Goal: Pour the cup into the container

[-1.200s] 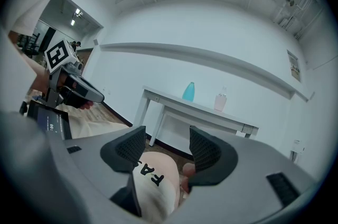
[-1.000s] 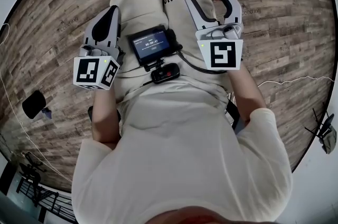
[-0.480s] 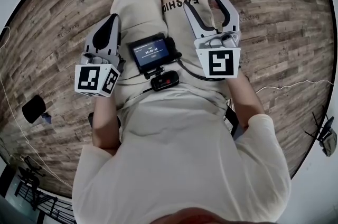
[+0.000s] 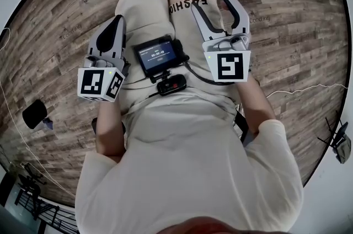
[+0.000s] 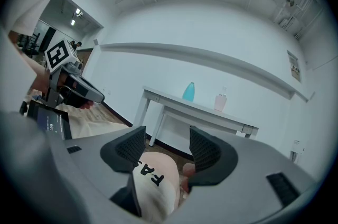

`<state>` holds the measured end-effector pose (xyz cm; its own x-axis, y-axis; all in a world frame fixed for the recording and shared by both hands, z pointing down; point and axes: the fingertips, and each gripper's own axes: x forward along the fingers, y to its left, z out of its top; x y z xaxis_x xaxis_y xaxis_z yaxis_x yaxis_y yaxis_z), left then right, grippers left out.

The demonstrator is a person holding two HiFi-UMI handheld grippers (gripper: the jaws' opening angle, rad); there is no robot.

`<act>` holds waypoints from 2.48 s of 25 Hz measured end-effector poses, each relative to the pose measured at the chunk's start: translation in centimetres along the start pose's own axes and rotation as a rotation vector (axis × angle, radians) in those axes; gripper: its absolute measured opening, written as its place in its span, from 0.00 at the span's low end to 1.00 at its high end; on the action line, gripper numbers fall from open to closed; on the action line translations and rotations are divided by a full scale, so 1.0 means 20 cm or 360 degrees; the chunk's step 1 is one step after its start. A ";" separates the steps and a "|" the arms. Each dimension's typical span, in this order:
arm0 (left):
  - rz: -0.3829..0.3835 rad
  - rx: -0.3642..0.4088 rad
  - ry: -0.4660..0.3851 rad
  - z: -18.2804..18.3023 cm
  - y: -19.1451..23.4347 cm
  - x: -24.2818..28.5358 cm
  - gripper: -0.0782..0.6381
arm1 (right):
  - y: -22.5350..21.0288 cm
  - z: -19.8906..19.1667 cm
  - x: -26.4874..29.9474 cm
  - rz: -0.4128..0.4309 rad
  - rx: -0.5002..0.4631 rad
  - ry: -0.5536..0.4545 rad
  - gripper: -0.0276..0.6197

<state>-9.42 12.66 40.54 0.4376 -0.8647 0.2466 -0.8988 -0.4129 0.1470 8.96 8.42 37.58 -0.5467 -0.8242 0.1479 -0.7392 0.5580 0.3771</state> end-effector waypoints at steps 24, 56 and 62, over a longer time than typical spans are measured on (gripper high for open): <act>0.0003 -0.0002 -0.0004 0.00 0.00 0.00 0.13 | 0.00 0.00 0.00 -0.0004 0.0016 -0.0009 0.46; -0.0004 0.0002 0.0000 0.00 -0.01 0.00 0.13 | 0.02 0.02 0.00 0.0009 -0.0002 -0.0022 0.46; -0.0012 0.0000 0.0006 0.00 -0.02 0.01 0.13 | 0.02 0.01 0.00 0.0019 0.0002 -0.0018 0.46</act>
<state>-8.95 12.65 40.63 0.4443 -0.8605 0.2493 -0.8956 -0.4193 0.1488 8.49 8.66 37.49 -0.5601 -0.8161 0.1421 -0.7330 0.5682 0.3740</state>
